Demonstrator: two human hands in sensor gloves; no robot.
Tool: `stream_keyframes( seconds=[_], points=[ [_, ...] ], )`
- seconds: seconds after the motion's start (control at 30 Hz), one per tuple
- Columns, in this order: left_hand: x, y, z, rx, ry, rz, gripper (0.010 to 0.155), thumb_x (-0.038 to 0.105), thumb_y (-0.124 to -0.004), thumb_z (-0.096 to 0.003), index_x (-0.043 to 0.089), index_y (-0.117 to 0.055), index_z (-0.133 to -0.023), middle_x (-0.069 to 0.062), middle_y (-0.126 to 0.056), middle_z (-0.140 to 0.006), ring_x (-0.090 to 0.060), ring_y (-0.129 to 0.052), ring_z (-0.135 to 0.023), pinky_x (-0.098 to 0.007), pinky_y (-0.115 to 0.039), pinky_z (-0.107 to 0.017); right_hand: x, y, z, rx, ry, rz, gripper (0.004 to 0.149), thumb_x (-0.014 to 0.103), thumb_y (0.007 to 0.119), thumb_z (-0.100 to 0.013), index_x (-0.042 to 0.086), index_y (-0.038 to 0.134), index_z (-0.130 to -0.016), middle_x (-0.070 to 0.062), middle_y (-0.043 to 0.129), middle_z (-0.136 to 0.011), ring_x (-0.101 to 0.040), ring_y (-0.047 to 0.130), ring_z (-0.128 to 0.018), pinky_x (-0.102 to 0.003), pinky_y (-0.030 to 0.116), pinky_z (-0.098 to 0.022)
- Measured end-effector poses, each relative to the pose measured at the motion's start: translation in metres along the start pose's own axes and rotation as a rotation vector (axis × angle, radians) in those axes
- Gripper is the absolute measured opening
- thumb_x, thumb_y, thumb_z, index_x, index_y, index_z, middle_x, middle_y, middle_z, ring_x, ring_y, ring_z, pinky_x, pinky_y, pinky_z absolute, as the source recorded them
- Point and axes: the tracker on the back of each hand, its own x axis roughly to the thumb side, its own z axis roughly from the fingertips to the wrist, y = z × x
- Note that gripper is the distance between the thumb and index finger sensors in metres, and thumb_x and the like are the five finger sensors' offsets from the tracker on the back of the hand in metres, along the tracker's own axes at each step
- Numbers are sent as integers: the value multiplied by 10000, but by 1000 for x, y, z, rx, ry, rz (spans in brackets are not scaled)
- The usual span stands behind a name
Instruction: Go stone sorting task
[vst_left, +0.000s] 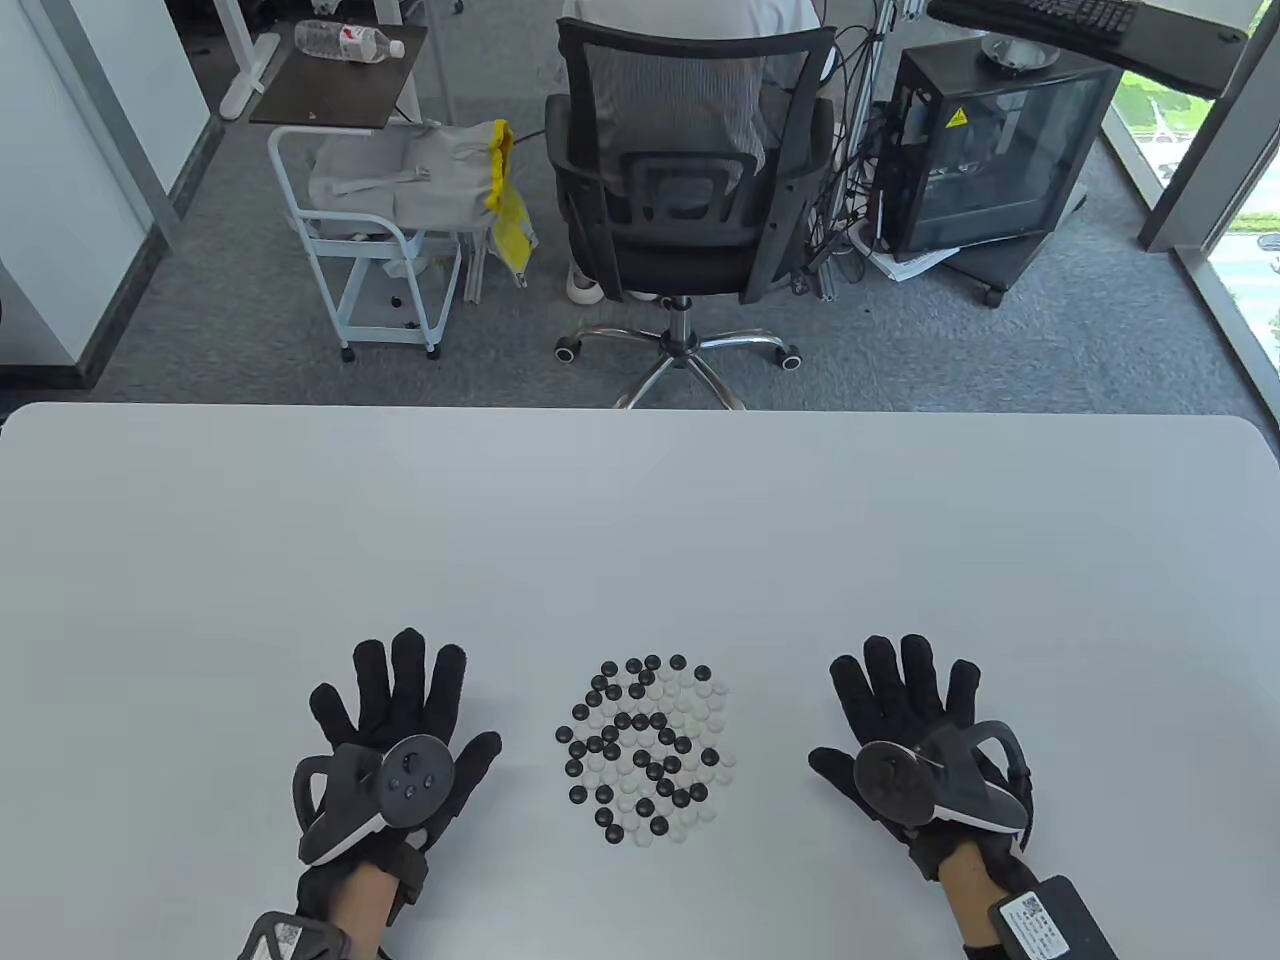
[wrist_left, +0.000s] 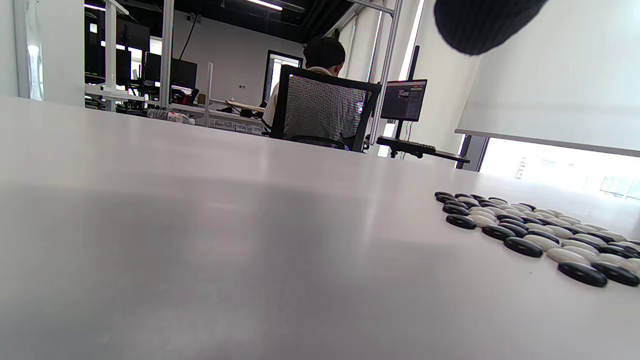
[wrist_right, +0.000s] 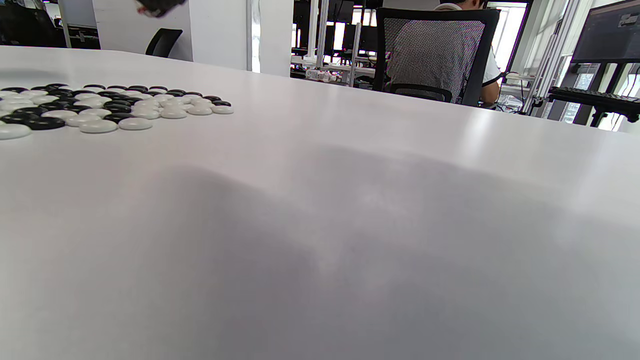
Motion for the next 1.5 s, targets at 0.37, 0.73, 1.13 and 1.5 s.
stream_keyframes(
  seconds=[0.37,0.73,1.13,1.5],
  points=[
    [0,0,0,-12,1,4,863,630,-566,-621,176,-110,-1197,-299,-9,-1232,-596,28,-1059,-863,-67,-550,0,-1,0,-5,1,1,853,544,620,-638,-12,286,-1192,-461,243,-1168,-743,184,-1007,-960,228,-561],
    [-2,-1,-3,-35,9,30,860,624,-574,-620,177,-123,-1201,-300,-8,-1234,-593,27,-1064,-864,-64,-554,9,-40,-41,81,-136,-362,634,514,627,-642,70,776,-1069,-416,322,-1197,-735,169,-1019,-963,234,-577],
    [-4,3,-1,-29,1,55,858,621,-574,-622,170,-136,-1206,-305,-15,-1236,-596,22,-1066,-867,-68,-552,34,-17,-134,403,-76,-418,604,484,592,-652,77,805,-1044,-414,299,-1192,-731,146,-1008,-958,225,-580],
    [-5,4,-1,-12,-7,60,859,621,-572,-622,169,-135,-1207,-305,-17,-1236,-594,19,-1068,-868,-71,-553,15,17,-138,418,12,-430,597,484,587,-650,98,776,-1064,-424,296,-1177,-732,156,-998,-957,232,-576]
  ],
)
